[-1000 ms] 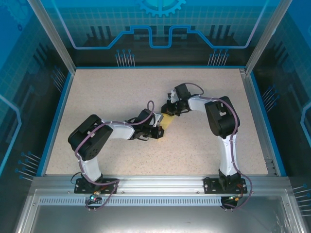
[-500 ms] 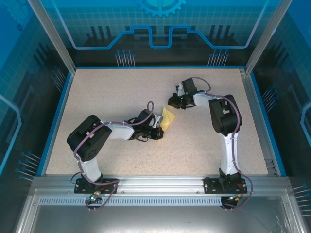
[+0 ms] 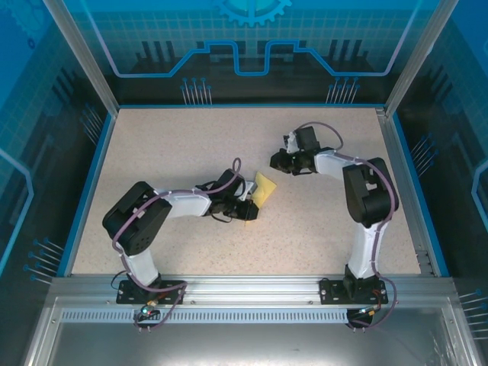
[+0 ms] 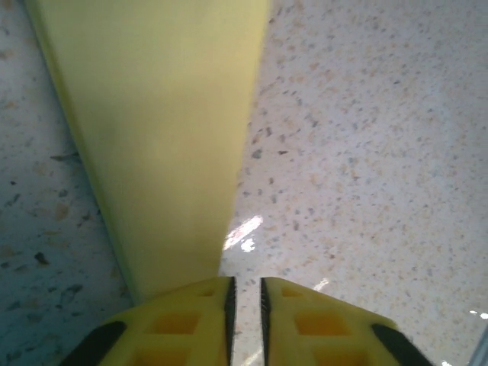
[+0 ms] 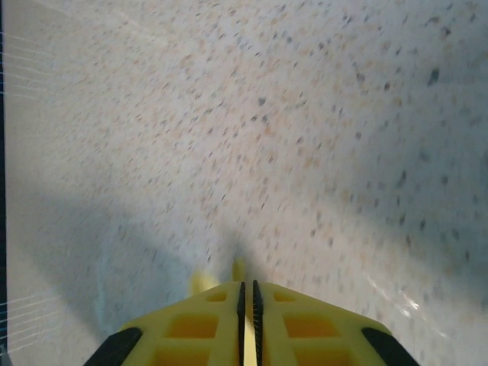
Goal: Fold a paper plane with a square sheet of paper (pick it up from the middle)
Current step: Fold the wing for the fifth time at the center of the table, then move a paper plane to the center of the table.
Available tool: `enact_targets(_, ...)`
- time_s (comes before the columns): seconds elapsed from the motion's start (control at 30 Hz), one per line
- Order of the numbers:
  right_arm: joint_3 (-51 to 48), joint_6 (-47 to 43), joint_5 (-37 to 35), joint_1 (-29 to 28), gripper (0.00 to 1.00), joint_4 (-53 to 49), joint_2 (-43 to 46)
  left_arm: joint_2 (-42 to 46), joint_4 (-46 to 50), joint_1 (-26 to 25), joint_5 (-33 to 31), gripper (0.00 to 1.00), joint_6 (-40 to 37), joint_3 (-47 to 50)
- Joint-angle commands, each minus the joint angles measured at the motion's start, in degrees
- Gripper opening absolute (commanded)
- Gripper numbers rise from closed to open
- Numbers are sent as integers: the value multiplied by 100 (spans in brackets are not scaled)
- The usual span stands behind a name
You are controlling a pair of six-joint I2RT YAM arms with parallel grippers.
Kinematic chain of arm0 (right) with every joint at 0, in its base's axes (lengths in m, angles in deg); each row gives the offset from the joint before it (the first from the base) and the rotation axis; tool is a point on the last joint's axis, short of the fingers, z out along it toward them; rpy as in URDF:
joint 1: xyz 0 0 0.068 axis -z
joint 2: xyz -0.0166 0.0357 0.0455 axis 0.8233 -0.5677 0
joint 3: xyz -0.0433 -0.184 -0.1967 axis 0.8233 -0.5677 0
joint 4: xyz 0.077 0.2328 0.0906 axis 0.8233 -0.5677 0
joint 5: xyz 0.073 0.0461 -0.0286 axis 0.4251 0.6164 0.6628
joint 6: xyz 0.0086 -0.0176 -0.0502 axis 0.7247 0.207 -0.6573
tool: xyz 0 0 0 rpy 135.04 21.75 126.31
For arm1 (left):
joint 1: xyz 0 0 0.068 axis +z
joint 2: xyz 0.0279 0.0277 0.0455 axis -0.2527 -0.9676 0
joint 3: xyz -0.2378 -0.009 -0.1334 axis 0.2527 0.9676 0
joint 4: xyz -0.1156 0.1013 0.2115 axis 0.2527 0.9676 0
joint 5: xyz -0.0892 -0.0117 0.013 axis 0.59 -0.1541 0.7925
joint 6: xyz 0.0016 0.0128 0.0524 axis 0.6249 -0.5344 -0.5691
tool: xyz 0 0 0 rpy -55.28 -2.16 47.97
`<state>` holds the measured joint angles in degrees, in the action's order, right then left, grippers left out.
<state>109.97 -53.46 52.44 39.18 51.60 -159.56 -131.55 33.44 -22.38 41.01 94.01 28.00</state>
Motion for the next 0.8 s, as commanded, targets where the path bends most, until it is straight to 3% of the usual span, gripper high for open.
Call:
enact_targets(0.0, -557, -114, 157, -50, 18, 151, 546, 381, 409, -39, 172, 24, -77, -399)
enact_targets(0.17, -1279, -37, 208, -125, 27, 310, 1185, 640, 810, -40, -53, 35, -183, -677)
enact_targets(0.33, -1834, 187, 326, -285, 34, 604, 1536, 682, 1709, -51, -1046, 45, -503, -1028)
enact_targets(0.43, -2206, 378, 383, -415, 36, 833, 1607, 584, 1956, -55, -1352, 47, -563, -1137)
enact_targets(0.77, -2698, 740, 395, -699, 37, 1427, 1507, -165, 2155, -87, -1392, 48, -512, -1454)
